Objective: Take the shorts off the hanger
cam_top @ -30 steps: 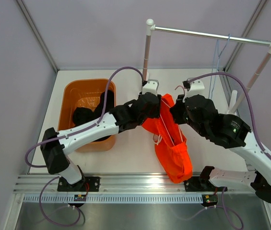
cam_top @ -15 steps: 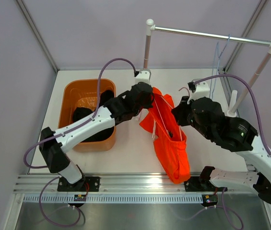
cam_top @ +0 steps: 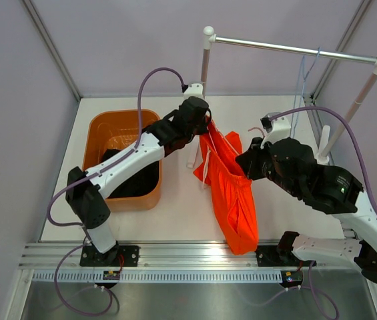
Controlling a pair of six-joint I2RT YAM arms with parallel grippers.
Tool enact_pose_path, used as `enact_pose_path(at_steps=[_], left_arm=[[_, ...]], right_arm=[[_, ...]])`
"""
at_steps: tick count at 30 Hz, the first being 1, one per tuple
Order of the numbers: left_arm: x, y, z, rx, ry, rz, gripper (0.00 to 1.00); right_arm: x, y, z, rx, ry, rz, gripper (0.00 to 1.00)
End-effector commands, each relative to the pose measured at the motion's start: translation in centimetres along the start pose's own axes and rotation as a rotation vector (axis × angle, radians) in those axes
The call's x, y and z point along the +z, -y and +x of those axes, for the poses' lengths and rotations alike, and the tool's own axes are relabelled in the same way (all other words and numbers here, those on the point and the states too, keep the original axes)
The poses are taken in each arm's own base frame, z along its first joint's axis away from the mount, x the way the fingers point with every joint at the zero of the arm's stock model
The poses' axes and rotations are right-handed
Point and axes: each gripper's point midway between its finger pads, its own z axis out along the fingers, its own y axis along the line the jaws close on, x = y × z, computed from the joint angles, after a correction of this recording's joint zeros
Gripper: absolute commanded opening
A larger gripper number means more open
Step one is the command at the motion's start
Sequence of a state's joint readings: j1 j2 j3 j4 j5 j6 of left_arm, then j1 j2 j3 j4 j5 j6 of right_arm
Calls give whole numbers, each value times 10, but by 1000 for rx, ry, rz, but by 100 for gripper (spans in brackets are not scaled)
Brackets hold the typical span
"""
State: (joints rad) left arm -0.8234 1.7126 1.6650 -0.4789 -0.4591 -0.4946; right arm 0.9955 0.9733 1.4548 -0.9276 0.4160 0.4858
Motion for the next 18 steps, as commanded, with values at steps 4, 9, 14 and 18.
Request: enact_pose_path(at_steps=[4, 9, 14, 18], left_arm=[[14, -6, -26, -33, 48, 9, 1], [-6, 14, -3, -32, 35, 128, 0], [-54, 55, 32, 71, 24, 256, 0], [-102, 90, 52, 167, 21, 386, 0]], right_arm=[[-19, 1, -13, 14, 44, -20, 0], [-18, 15, -28, 10, 105, 74, 0], [-5, 23, -40, -20, 152, 168, 0], [1, 24, -57, -33, 203, 221, 0]])
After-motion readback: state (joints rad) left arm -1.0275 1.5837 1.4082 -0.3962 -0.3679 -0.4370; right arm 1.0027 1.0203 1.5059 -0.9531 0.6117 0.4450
